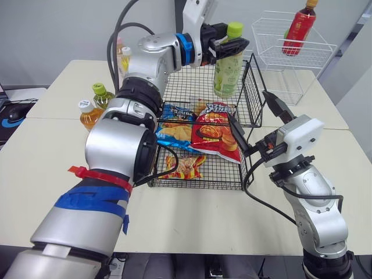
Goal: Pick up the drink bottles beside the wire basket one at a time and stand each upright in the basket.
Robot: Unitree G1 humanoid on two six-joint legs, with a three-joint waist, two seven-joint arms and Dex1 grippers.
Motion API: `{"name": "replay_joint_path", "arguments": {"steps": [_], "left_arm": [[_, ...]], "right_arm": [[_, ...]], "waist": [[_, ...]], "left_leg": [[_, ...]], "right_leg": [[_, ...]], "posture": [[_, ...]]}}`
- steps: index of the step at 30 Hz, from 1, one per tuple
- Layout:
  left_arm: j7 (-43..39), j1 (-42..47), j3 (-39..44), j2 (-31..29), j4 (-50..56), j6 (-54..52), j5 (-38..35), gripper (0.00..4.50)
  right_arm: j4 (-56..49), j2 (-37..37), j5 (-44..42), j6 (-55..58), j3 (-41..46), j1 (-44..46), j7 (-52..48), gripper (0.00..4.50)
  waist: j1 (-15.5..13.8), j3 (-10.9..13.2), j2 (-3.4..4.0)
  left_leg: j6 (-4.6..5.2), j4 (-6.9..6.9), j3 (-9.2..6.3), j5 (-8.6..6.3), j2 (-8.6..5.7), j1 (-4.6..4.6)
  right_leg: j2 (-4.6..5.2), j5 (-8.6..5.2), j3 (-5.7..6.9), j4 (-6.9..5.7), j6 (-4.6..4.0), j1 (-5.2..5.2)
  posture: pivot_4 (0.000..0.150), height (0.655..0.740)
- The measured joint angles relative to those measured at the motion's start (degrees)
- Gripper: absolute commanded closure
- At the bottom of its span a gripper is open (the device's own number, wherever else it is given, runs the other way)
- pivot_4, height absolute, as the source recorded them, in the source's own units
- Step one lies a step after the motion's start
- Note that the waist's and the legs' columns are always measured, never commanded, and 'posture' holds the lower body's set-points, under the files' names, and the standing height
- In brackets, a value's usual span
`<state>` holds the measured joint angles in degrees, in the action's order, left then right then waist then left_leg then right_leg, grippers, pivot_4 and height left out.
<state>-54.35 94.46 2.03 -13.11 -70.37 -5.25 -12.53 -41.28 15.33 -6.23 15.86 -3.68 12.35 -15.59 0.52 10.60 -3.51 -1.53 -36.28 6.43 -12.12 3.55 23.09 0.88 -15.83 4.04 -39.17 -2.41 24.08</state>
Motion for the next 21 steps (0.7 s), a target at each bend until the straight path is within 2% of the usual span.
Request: {"name": "replay_joint_path", "arguments": {"steps": [1,7,12,17,21], "left_arm": [[0.0,0.0,0.3,-0.3,0.0,0.0,0.1,0.03],[-1.8,-0.2,2.2,-4.1,2.7,-2.3,-0.1,0.03],[-3.7,-4.2,3.1,-9.6,17.3,-9.7,-1.4,0.03],[-2.4,-14.4,5.9,-14.3,36.3,-19.1,-5.7,0.03],[1.3,-22.6,10.7,-19.5,49.6,-24.7,-9.5,0.03]], "right_arm": [[0.0,0.0,0.0,-0.1,0.0,0.0,-0.2,0.00],[0.2,0.0,-0.3,-0.3,-0.2,0.2,-1.0,0.00],[1.7,0.1,-1.8,-0.4,-0.5,1.3,-3.2,0.00],[4.9,0.4,-4.4,-1.6,-1.0,4.6,-7.2,0.00],[8.7,1.7,-9.4,-2.6,-2.2,8.0,-14.3,0.00]], "waist": [[0.0,0.0,0.00],[0.5,0.0,0.00],[1.4,0.0,0.01],[1.6,0.0,0.01],[1.7,0.0,0.01]], "left_leg": [[0.00,0.00,0.00,0.00,0.00,-0.01],[0.00,-0.11,-0.01,0.00,0.02,-0.01],[0.00,-0.26,0.01,0.00,0.03,-0.12],[-0.01,-0.64,-0.03,0.00,0.09,-0.16],[-0.02,-0.69,-0.04,0.01,0.09,-0.20]], "right_leg": [[0.00,0.00,0.00,-0.01,0.00,0.00],[-0.01,0.00,-0.01,-0.15,0.00,0.01],[-0.01,-0.01,-0.11,-0.45,-0.01,-0.01],[-0.01,-0.02,-0.13,-0.89,-0.05,-0.01],[-0.01,-0.02,-0.15,-0.94,-0.05,-0.04]], "posture": [[0.150,0.7400],[0.150,0.7400],[0.150,0.7400],[0.150,0.7400],[0.150,0.7400]]}}
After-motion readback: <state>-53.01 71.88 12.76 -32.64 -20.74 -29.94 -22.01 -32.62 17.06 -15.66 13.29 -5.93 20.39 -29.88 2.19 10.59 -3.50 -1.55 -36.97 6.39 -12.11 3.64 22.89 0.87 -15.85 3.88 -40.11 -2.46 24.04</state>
